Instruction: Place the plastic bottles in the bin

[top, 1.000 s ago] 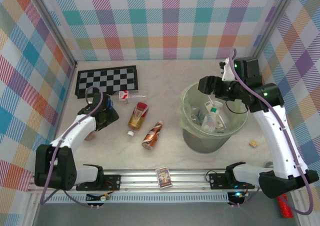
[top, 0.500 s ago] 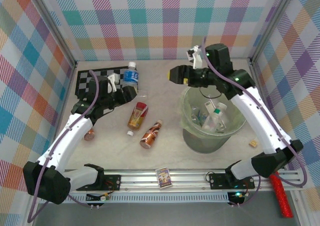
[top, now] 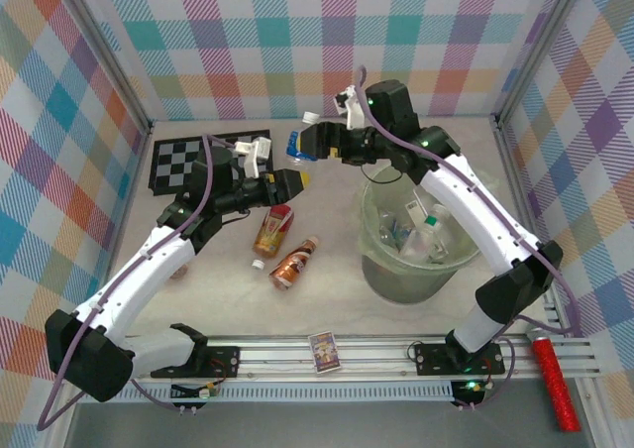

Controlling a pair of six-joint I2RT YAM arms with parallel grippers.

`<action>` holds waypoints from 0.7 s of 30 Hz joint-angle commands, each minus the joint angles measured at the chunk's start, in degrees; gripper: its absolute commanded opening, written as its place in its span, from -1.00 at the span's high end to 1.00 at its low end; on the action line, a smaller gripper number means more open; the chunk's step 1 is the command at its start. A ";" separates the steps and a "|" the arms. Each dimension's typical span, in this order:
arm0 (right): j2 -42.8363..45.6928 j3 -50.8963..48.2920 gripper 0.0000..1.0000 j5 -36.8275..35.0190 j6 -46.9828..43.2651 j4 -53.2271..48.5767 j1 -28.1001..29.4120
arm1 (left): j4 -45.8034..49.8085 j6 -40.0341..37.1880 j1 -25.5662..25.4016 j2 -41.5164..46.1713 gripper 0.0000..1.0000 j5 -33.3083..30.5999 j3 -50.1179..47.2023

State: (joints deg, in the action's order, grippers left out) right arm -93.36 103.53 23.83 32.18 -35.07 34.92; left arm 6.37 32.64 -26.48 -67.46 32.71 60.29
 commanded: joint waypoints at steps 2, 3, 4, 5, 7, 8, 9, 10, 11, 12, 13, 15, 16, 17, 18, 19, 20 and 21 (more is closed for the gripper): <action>-0.77 1.67 -0.68 -0.62 0.49 2.61 0.31 | -4.23 1.01 -1.21 -0.64 -0.19 2.44 0.97; -0.81 1.55 -0.61 -0.59 0.55 2.71 0.33 | -4.26 0.97 -1.27 -0.76 -0.19 2.36 0.93; -0.81 1.38 -0.53 -0.72 0.73 2.88 0.30 | -4.29 1.02 -1.29 -0.94 -0.19 2.36 0.81; -0.77 1.28 -0.46 -0.80 0.77 2.98 0.28 | -4.32 0.98 -1.37 -1.01 -0.19 2.36 0.75; -0.77 1.11 -0.32 -1.06 0.65 2.95 0.30 | -4.63 1.02 -1.41 -1.24 -0.19 2.49 0.62; -0.68 1.19 -0.25 -1.19 0.64 2.95 0.28 | -4.59 1.02 -1.42 -1.30 -0.19 2.45 0.71; -0.53 1.24 -0.19 -1.42 0.51 2.97 0.32 | -4.48 0.94 -1.44 -1.29 -0.21 2.32 0.79; -0.27 1.27 -0.17 -1.84 0.31 2.89 0.27 | -4.28 0.78 -1.42 -1.27 -0.27 2.19 0.76; -0.24 1.43 -0.16 -2.12 0.12 2.69 0.33 | -4.26 0.61 -1.45 -1.22 -0.33 2.11 0.72; -0.04 1.87 -0.15 -2.63 -0.22 2.29 0.28 | -4.02 0.52 -1.44 -1.15 -0.47 2.02 0.79; 0.06 2.60 -0.14 -3.29 -0.73 1.53 0.30 | -3.67 0.17 -1.41 -0.99 -0.64 1.93 0.86; 0.22 4.75 -0.12 -4.89 -2.11 -0.91 0.24 | -2.45 -0.95 -1.41 -0.47 -0.90 1.26 1.04; 0.49 5.88 -0.10 -6.10 -3.00 -2.58 0.16 | -1.50 -1.85 -1.43 -0.02 -0.97 0.61 1.06; 0.82 6.88 -0.09 -7.16 -3.70 -4.07 0.01 | -0.55 -2.66 -1.38 0.34 -1.00 -0.09 1.06; 1.52 7.89 -0.08 -8.18 -4.42 -5.50 -0.23 | 1.01 -3.64 -1.34 0.98 -0.99 -1.16 1.06; 2.41 8.64 -0.08 -9.15 -5.10 -6.81 -0.57 | 2.72 -4.87 -1.24 1.40 -0.99 -2.57 1.14; 3.63 9.15 -0.07 -10.13 -5.69 -8.36 -1.04 | 4.30 -5.97 -1.12 1.88 -1.00 -4.01 0.98; 4.76 9.48 -0.05 -11.29 -6.09 -9.73 -1.44 | 5.53 -6.71 -0.97 2.23 -0.99 -5.13 0.80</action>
State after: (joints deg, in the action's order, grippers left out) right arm -93.30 110.15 16.36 29.32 -39.75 34.54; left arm 7.38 30.06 -27.46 -67.75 31.46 60.29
